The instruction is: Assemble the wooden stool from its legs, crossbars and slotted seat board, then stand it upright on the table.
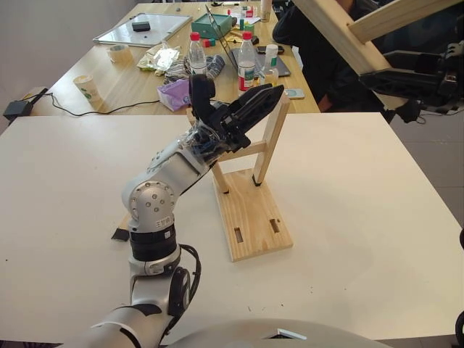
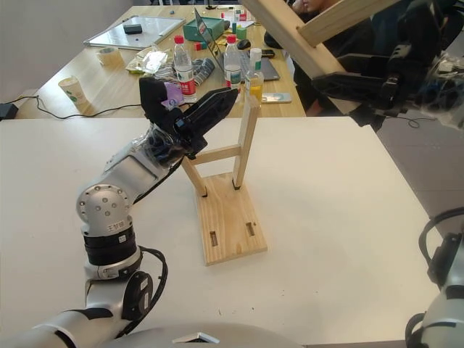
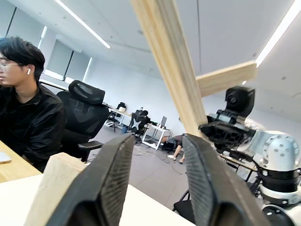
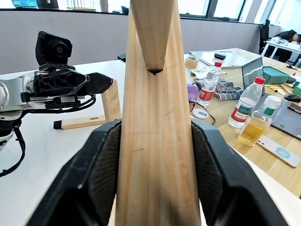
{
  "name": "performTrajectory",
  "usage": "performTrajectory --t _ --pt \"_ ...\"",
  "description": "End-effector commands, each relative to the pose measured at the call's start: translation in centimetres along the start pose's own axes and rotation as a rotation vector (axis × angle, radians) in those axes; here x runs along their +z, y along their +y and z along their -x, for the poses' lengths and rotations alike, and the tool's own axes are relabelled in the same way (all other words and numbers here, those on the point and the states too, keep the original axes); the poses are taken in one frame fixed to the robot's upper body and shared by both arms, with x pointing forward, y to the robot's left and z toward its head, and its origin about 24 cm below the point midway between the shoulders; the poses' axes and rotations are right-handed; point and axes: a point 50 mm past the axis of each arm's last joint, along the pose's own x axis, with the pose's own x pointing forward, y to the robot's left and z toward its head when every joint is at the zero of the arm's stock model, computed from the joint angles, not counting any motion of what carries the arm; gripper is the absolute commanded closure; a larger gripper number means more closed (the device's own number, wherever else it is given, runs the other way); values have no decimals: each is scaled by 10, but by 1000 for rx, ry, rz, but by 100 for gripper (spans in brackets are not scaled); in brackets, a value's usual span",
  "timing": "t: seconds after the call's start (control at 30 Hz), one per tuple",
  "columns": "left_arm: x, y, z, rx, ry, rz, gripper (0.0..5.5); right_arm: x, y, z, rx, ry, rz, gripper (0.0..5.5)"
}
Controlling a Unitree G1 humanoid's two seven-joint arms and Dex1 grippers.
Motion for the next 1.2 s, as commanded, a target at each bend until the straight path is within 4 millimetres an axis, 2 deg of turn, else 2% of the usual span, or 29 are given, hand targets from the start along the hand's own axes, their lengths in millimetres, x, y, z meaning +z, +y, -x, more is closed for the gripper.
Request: performTrajectory --t 0.03,0.2,0.37,0.5,0.6,0.63,0.7,0.77,0.87,0.93,1.07,1.2 --pt "-9 -5 -2 -43 -39 6 299 7 9 -12 83 29 14 347" --pt "-13 -9 -8 -63 -40 -30 291 -3 7 -14 71 88 13 347" --pt "-8 -15 2 -92 -2 -62 291 -22 -16 0 -80 152 -3 347" --pt "-7 -25 9 -147 50 -74 291 -58 -41 13 -231 298 4 347" --pt "-4 -34 7 -199 65 -68 291 -94 -49 19 -315 404 -9 347" --pt "-3 -37 7 -225 70 -67 291 -112 -50 20 -339 430 -37 347" --pt "0 -41 4 -264 79 -60 291 -149 -45 23 -391 492 -76 347" --pt "2 -42 2 -280 88 -53 291 -177 -39 26 -433 539 -94 347" --pt "4 -41 1 -293 109 -45 291 -228 -19 28 -482 617 -160 347" --pt "5 -40 0 -294 115 -43 291 -249 -8 25 -494 638 -184 347" --pt "7 -40 -2 -298 121 -38 291 -280 12 17 -520 660 -216 347" --pt "8 -40 -3 -304 129 -33 291 -287 22 14 -516 656 -230 347"
